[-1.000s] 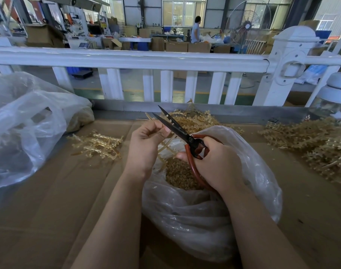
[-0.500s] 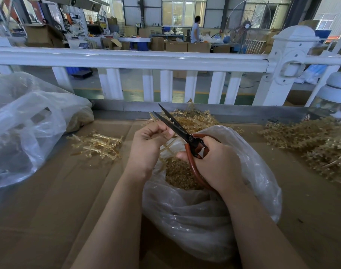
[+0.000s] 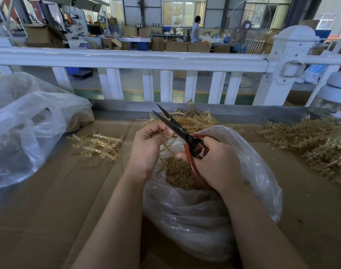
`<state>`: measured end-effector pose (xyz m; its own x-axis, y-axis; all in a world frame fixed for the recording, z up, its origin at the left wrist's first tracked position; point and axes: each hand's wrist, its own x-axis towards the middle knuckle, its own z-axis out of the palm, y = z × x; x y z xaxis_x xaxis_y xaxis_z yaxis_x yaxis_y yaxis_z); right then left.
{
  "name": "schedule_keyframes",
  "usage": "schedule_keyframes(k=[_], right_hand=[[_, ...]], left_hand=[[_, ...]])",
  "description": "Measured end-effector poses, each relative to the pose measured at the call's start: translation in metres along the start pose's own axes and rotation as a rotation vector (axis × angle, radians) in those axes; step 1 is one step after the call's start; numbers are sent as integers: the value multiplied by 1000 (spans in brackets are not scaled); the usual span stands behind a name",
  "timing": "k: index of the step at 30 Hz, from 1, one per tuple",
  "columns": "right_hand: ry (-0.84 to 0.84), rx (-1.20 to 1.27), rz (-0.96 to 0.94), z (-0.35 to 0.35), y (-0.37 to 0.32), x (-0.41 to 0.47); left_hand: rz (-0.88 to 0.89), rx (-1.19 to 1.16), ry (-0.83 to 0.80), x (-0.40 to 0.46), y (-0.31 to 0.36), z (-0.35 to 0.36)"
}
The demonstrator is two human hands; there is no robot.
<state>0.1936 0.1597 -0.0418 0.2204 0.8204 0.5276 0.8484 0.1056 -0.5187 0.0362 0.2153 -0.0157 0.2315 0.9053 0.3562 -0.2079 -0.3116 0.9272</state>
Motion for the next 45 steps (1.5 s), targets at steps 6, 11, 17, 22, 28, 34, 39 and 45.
schedule_keyframes(k=[6,11,17,22,28,34,39,45], right_hand=[[38,-9,-9,1,2,-1],[47,13,-18,1,2,0],[35,26,-32,1,2,0],[46,20,-44,2,2,0],[46,146,33,2,1,1],[20,463,166,1,1,5],[-75,581,171,3,-1,6],[-28,687,297,0,-1,8]], left_hand=[[-10,56,-16,1,0,3],[-23,78,-2,1,0,4],[-38,63,-1,0,3,6],[-42,23,9,0,2,4],[-48,27,21,0,1,5],[-29,151,4,0,-4,6],[28,231,-25,0,-5,8],[87,271,74,-3,-5,5]])
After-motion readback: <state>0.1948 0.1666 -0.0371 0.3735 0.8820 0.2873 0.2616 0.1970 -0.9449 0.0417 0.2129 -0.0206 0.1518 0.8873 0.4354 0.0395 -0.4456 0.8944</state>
